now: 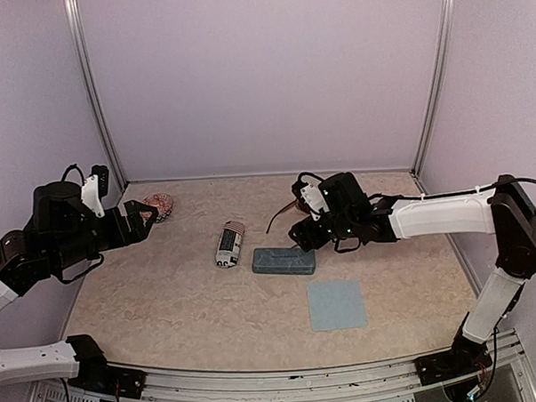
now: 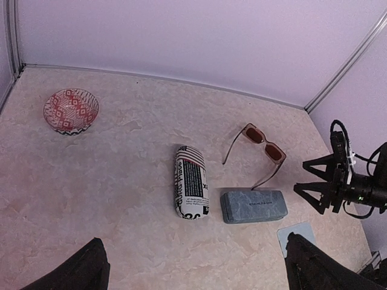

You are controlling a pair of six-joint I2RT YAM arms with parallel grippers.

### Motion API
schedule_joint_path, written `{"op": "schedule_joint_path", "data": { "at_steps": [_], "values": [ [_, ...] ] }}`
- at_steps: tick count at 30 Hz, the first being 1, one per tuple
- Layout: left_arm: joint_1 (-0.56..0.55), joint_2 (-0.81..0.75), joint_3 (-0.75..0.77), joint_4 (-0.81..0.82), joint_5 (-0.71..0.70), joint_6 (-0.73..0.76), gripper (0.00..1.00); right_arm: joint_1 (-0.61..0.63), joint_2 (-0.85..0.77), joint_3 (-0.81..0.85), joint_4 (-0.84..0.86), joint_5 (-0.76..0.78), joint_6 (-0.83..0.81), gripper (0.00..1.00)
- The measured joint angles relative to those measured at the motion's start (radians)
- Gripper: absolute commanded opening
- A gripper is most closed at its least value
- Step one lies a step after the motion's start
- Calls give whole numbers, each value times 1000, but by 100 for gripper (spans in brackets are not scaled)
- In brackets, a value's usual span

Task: Organize the sunglasses
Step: Pick up the case with sunglasses from the center of the board.

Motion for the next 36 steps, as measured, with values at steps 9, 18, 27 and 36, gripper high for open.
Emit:
{"op": "schedule_joint_path", "data": {
  "at_steps": [9,18,27,36],
  "values": [
    [0,1,0,3,-25,45,99,-108,-67,0,-69,-306,-196,100],
    [0,3,0,31,-26,92,99,-117,-11,0,-89,-571,-499,100],
    [0,13,-31,64,-29,119,99,-138,197,177,-191,-645,-696,100],
    [1,24,-48,71,-27,121,99,-138,317,268,-253,-650,-740,100]
  ]
}}
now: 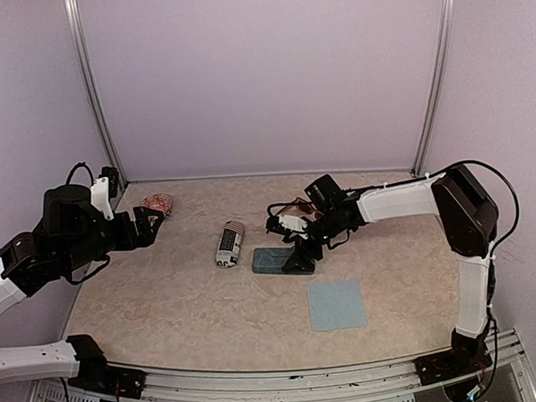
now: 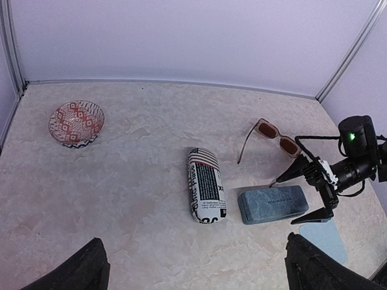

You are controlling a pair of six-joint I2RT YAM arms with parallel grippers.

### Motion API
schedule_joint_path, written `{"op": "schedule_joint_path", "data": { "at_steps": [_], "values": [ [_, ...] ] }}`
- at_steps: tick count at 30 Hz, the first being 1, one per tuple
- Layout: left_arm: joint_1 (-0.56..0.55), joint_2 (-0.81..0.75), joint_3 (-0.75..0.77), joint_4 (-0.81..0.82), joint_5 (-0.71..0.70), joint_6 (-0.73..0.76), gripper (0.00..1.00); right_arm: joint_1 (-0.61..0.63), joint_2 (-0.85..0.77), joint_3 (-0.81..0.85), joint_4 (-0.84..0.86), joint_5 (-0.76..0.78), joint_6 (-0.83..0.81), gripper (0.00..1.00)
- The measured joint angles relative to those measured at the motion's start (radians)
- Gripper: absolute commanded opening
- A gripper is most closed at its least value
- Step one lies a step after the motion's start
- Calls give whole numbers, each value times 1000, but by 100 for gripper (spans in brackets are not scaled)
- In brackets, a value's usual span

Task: Organize the sunglasses
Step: Pick up the case with sunglasses from the center of the board.

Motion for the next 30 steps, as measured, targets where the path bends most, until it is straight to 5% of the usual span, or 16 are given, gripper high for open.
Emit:
{"op": "schedule_joint_path", "data": {
  "at_steps": [18,27,30],
  "values": [
    [3,21,0,6,-1,3,99,7,87,51,-3,37,-16,90],
    [3,21,0,6,0,3,99,20,91,51,-8,59,-28,63],
    [3,21,0,6,0,3,99,20,91,52,-10,56,-21,45]
  ]
}}
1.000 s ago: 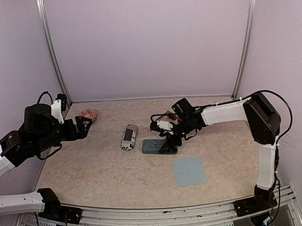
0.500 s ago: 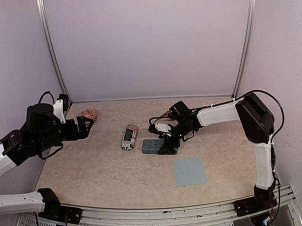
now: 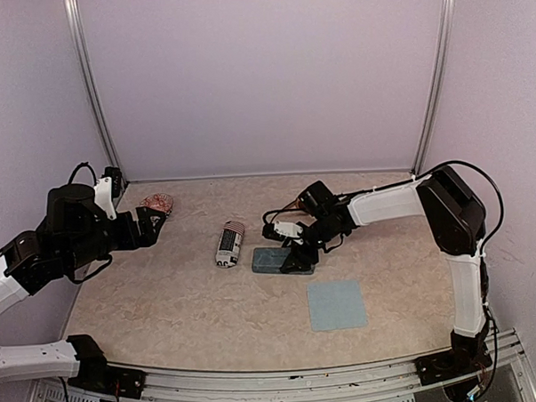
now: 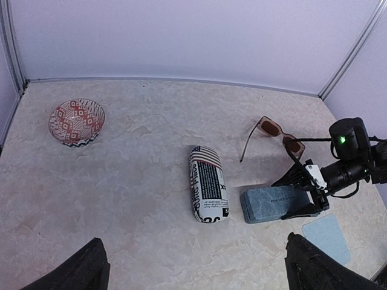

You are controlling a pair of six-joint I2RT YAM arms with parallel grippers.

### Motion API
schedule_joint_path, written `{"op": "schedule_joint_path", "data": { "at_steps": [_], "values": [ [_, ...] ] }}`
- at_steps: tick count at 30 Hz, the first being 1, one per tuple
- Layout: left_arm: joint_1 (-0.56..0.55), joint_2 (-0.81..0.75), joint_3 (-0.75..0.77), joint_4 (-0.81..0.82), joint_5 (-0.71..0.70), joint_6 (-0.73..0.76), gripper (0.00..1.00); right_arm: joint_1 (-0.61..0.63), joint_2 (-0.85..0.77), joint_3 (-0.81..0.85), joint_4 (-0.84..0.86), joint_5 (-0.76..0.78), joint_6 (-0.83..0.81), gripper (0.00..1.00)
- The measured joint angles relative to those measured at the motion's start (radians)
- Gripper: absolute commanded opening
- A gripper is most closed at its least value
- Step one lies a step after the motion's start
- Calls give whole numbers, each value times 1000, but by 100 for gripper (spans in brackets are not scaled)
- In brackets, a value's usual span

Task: Organize the sunglasses
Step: Pick up the case with sunglasses from the center of the board, then place the case with sunglasses at the center of the board.

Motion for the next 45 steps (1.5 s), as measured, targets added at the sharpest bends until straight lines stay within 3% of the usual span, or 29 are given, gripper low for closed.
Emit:
{"op": "schedule_joint_path", "data": {
  "at_steps": [1,3,12,19,25,30,36,45],
  "values": [
    [0,0,0,0,0,0,99,0,0,0,0,-2,-1,39],
    [0,0,0,0,0,0,99,0,0,0,0,-2,2,36],
    [5,25,5,8,0,6,99,-1,-88,-62,6,-2,56,33],
    [6,68,24,25,10,24,99,-31,-317,-172,54,58,142,34],
    [6,113,43,51,17,32,99,-106,-479,-293,123,206,245,29],
    [7,153,59,73,26,42,99,-163,-554,-449,219,377,365,30],
    [12,185,74,84,37,45,99,-225,-561,-579,318,557,541,31],
    [12,191,78,80,37,42,99,-269,-467,-600,432,704,721,32]
  ]
}}
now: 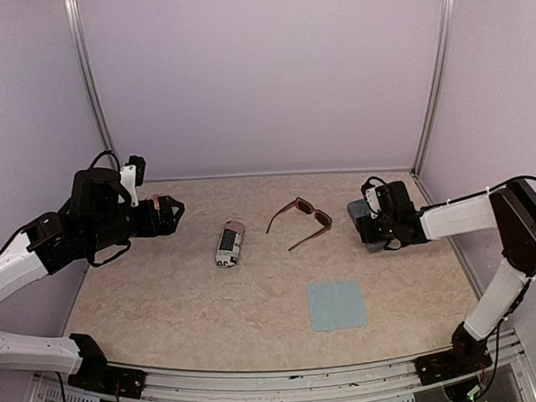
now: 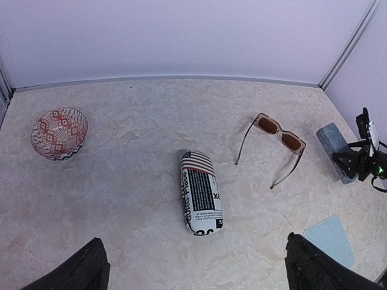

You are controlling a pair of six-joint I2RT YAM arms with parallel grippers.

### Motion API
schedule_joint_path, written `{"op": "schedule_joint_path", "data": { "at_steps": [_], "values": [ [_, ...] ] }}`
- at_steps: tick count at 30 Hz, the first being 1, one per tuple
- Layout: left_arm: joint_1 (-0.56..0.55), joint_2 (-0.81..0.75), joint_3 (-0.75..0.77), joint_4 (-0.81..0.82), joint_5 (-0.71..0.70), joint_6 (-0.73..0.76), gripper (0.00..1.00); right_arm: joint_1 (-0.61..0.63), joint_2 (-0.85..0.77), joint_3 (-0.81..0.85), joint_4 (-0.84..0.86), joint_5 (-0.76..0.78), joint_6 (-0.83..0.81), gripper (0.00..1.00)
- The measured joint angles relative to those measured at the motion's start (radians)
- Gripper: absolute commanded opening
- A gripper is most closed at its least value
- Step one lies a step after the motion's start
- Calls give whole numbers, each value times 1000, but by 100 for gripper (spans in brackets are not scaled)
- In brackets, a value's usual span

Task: Organize the sunglasses
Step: Place the case with sunglasses at the center of the board, then pick up the sunglasses case from the center of the board.

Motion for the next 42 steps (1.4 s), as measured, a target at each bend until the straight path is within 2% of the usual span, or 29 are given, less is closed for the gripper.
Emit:
{"op": "schedule_joint_path", "data": {
  "at_steps": [4,9,17,18,19,28,33,42],
  "values": [
    [0,0,12,-1,0,-5,99,0,70,1,22,20,61,37],
    [1,0,14,-7,-1,-13,99,0,110,1,29,26,116,52],
    [1,13,31,-13,-1,-20,99,0,104,0,36,26,143,86],
    [1,17,32,-13,0,-20,99,0,94,-1,37,26,141,98],
    [1,22,33,-13,0,-21,99,0,81,-1,37,26,141,100],
    [3,115,83,-8,0,-35,99,-3,-131,8,66,20,87,100],
    [6,188,135,-10,0,-53,99,-32,-152,118,-24,-37,112,100],
    [5,483,330,-50,-7,-103,99,-47,-204,114,-74,-229,126,90]
  ]
}}
